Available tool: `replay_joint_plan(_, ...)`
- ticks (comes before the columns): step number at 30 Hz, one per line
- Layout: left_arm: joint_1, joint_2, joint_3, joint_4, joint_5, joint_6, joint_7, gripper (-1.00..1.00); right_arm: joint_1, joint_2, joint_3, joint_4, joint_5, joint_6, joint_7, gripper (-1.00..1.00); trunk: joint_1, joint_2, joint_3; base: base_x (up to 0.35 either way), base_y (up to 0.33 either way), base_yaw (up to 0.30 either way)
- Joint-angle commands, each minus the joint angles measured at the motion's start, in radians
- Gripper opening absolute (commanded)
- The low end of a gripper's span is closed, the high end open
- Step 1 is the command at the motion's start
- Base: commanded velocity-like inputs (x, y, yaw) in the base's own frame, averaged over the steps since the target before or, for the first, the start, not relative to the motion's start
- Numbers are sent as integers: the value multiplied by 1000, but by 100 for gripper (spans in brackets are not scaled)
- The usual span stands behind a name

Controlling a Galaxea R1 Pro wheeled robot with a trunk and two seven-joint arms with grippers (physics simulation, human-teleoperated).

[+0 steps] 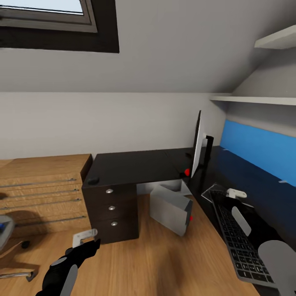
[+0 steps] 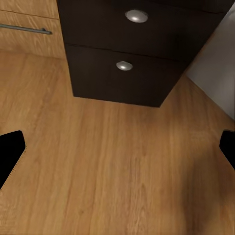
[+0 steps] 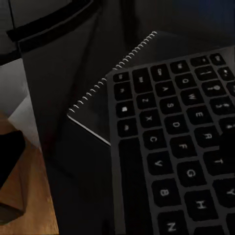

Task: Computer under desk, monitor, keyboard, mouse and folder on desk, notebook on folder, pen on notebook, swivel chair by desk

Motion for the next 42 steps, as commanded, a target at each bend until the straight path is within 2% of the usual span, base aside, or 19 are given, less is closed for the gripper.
replay_joint_plan(1, -1, -1, 0, -1, 10, 4, 7, 100, 0, -1, 5, -3, -8, 3, -6, 100, 0, -1, -1, 240, 0, 172)
replay_joint_plan(15, -1, -1, -3, -1, 10, 3, 7, 100, 2, -7, 3, -2, -5, -1, -6, 100, 0, -1, -1, 154, -2, 24)
replay_joint_plan(23, -1, -1, -12, 2, 10, 3, 8, 100, 2, -9, 2, 0, -5, -3, -6, 100, 0, -1, -1, 275, -90, 0)
replay_joint_plan(26, -1, -1, -25, 15, 10, 3, 9, 100, 2, -12, 2, 1, 1, -3, -6, 100, 0, -1, -1, 185, -89, 0)
replay_joint_plan(32, -1, -1, -48, 27, 10, 3, 9, 100, 2, -21, 2, 4, 11, -4, -6, 100, 0, -1, -1, 67, -34, 0)
replay_joint_plan(42, -1, -1, -55, 30, 10, 3, 8, 100, 2, -30, 2, 7, 14, -4, -5, 100, 0, -1, -1, 10, -5, 0)
